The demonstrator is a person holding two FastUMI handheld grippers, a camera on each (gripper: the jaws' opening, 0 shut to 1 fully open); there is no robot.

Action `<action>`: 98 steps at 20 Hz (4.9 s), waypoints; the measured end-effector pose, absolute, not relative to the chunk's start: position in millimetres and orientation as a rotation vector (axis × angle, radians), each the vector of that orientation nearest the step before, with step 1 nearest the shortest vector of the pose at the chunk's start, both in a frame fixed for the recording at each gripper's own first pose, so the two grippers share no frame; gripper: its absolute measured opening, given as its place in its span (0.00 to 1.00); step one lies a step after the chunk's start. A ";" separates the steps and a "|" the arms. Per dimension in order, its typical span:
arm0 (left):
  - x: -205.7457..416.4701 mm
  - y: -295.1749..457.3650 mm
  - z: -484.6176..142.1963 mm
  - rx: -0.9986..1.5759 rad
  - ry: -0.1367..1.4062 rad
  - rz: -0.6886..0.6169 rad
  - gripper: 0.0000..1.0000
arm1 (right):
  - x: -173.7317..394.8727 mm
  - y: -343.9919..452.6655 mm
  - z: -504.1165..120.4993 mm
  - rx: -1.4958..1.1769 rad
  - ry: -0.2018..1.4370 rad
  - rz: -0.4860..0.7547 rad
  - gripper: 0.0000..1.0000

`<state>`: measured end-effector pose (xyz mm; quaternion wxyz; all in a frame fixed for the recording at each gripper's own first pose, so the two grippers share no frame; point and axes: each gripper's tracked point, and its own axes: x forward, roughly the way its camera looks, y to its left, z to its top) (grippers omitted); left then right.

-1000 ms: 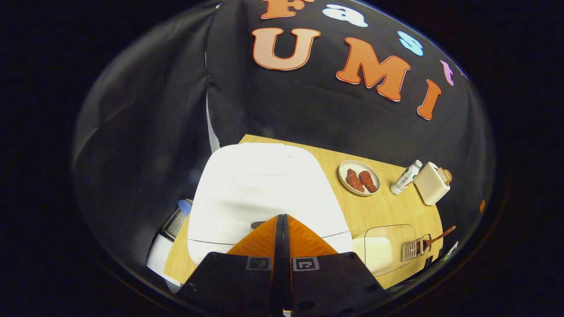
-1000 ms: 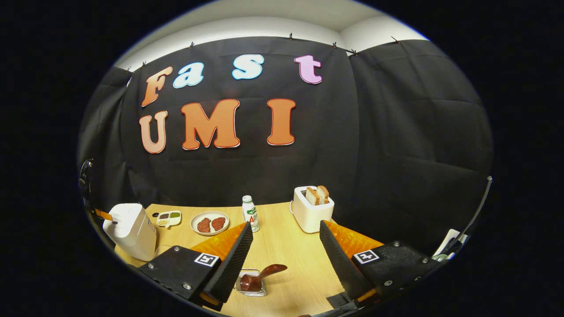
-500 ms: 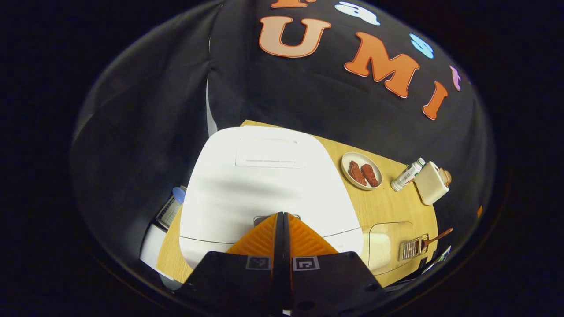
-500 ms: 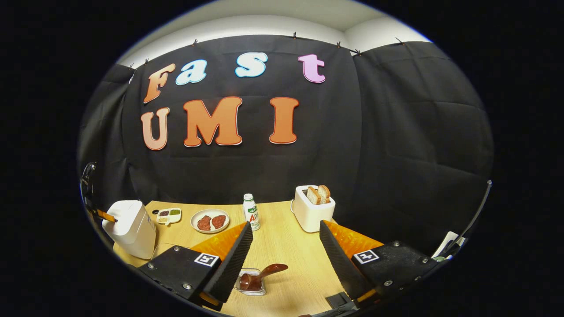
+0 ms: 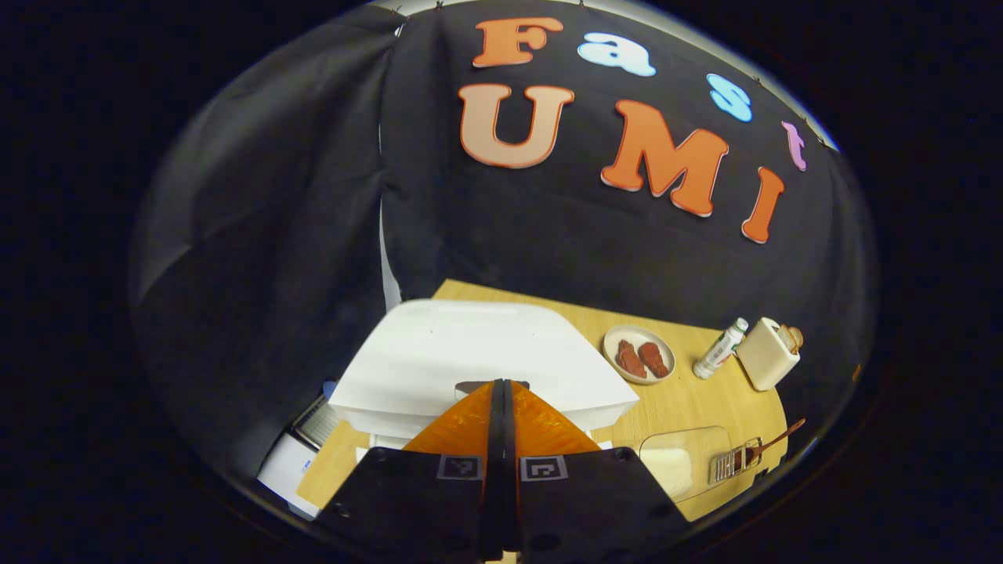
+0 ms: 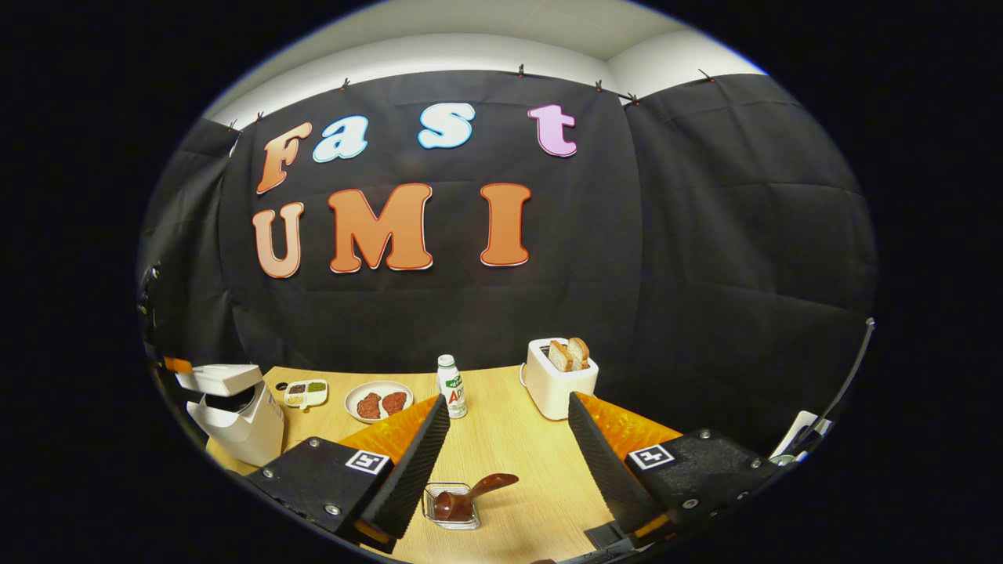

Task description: Close the left gripper, press the button to open the rice cooker; take a wooden spoon from the chopstick holder with the right hand, scoop a spoonful of rice and pour it into the rice cooker, then put the wooden spoon back into the chopstick holder.

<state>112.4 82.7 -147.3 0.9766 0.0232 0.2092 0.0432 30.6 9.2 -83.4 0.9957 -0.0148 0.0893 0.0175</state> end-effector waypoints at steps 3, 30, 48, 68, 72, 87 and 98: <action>92.5 65.5 -95.8 0.040 0.310 0.076 0.04 | 30.8 13.9 -82.1 0.009 0.172 0.056 0.95; 32.5 44.5 -12.8 0.113 -0.012 0.095 1.00 | 80.2 18.3 -256.8 0.300 0.426 0.023 0.95; 9.4 66.1 -20.7 0.107 0.017 0.144 1.00 | 86.3 49.7 -272.1 0.742 0.495 0.098 0.24; -5.0 95.2 -15.7 0.092 -0.010 0.178 1.00 | 56.9 173.0 -133.6 0.500 0.330 0.389 0.18; -1.7 97.1 -16.9 0.094 -0.006 0.181 1.00 | 48.0 218.2 -164.7 0.467 0.370 0.437 0.18; 11.1 103.9 -21.6 0.143 0.018 0.181 1.00 | 57.6 266.3 -267.2 0.206 0.352 0.328 0.18; 16.7 118.9 -33.9 0.171 0.030 0.160 1.00 | 43.4 281.8 -277.1 0.686 0.416 0.284 0.19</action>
